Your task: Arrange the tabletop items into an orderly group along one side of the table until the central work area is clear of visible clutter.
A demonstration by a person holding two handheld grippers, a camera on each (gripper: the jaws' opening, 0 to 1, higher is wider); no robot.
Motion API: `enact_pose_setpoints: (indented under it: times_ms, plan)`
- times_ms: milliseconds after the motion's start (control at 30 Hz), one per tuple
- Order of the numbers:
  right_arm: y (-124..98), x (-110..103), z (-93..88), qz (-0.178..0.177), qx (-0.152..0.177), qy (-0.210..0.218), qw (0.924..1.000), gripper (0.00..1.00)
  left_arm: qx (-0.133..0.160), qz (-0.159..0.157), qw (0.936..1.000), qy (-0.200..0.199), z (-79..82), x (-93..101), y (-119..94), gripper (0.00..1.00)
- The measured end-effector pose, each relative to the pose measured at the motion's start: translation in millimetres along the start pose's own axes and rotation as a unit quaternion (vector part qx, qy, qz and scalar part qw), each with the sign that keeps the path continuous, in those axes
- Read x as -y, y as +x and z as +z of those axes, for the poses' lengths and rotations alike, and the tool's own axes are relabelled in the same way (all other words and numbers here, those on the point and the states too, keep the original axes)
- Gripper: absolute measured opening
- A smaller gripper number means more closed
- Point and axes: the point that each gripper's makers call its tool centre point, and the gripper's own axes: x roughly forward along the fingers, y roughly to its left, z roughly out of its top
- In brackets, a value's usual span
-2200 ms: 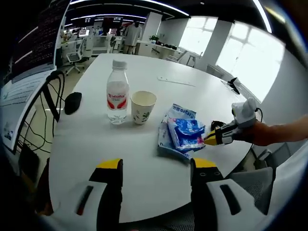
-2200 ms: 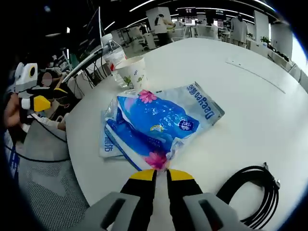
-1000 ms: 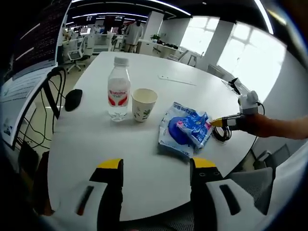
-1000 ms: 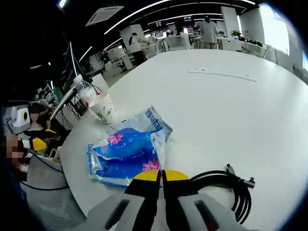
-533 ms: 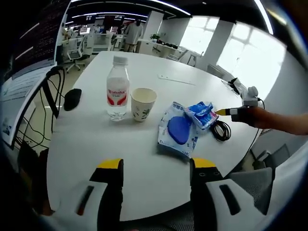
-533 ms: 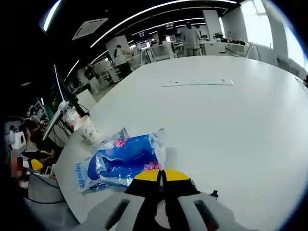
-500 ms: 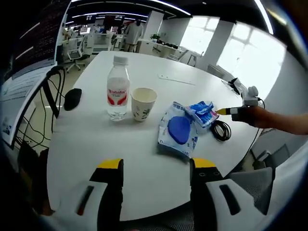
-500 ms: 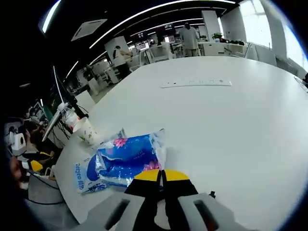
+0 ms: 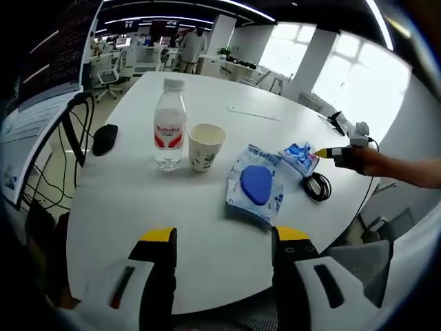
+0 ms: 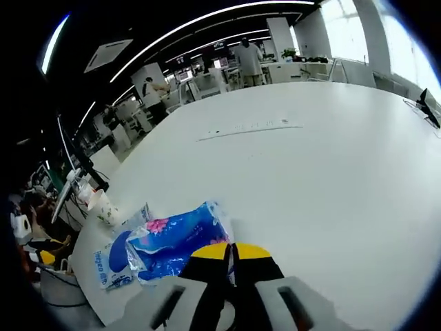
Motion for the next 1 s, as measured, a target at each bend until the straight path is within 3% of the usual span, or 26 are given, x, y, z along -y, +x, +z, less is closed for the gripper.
enact_pose_setpoints:
  times_ms: [333, 1000]
  plan:
    - [7, 28, 11.0, -0.014, 0.008, 0.020, 0.9997, 0.00, -0.003, 0.006, 1.0000, -0.005, -1.5, -2.0, 0, 0.55]
    - [11, 86, 11.8, -0.061, 0.014, 0.076, 0.9951, 0.00, -0.010, 0.010, 0.9999, -0.008, -1.2, 0.1, 5, 0.55]
